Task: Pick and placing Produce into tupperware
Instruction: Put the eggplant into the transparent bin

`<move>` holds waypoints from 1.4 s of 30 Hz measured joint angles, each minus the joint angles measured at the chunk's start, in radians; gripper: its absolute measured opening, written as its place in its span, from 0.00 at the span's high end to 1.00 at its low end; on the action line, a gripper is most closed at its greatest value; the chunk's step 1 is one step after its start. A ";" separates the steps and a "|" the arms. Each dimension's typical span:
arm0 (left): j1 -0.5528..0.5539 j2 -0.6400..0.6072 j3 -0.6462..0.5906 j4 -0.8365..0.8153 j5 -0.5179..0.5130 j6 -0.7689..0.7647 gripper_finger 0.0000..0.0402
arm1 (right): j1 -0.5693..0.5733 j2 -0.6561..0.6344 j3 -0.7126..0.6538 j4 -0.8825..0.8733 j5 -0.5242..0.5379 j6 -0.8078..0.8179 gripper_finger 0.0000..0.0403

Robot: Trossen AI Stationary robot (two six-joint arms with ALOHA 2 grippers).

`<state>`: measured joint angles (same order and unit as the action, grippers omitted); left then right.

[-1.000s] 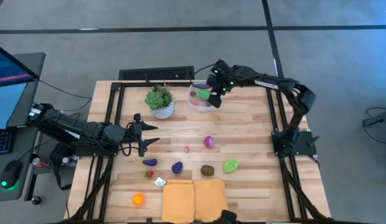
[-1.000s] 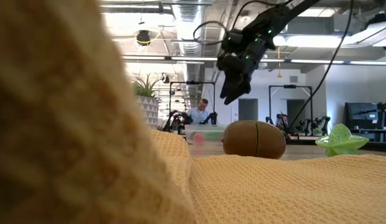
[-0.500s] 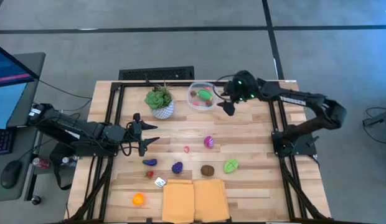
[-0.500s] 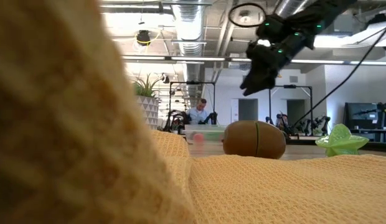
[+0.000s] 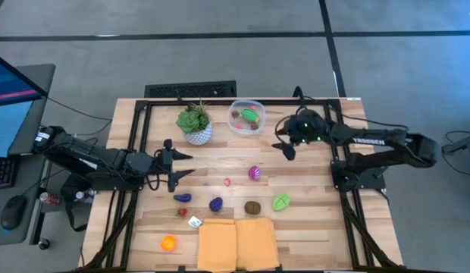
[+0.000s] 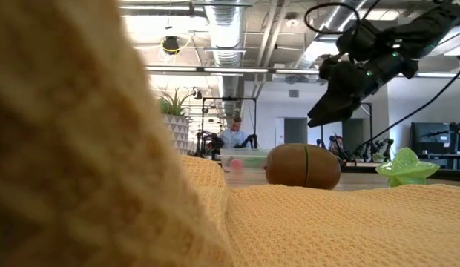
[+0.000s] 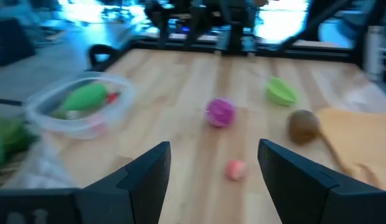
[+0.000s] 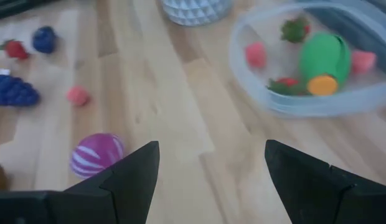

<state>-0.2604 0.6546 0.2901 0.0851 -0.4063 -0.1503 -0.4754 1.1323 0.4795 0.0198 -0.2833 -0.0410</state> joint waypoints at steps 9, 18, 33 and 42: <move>0.000 0.000 0.000 -0.098 0.222 -0.061 0.42 | 0.135 -0.027 -0.105 0.150 0.000 -0.016 0.22; 0.000 0.000 0.000 -0.266 0.270 -0.201 0.42 | 0.239 -0.028 -0.164 0.282 0.000 -0.020 0.22; -0.064 0.114 0.000 -0.300 0.217 -0.222 0.42 | 0.374 -0.028 -0.168 0.358 0.003 -0.057 0.22; -0.087 0.225 0.041 -0.301 0.214 -0.222 0.42 | 0.375 -0.028 -0.314 0.641 0.084 -0.001 0.22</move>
<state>-0.3469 0.8800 0.3308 -0.2163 -0.1923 -0.3719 -0.1001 1.1046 0.1654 0.6608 -0.1998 -0.0416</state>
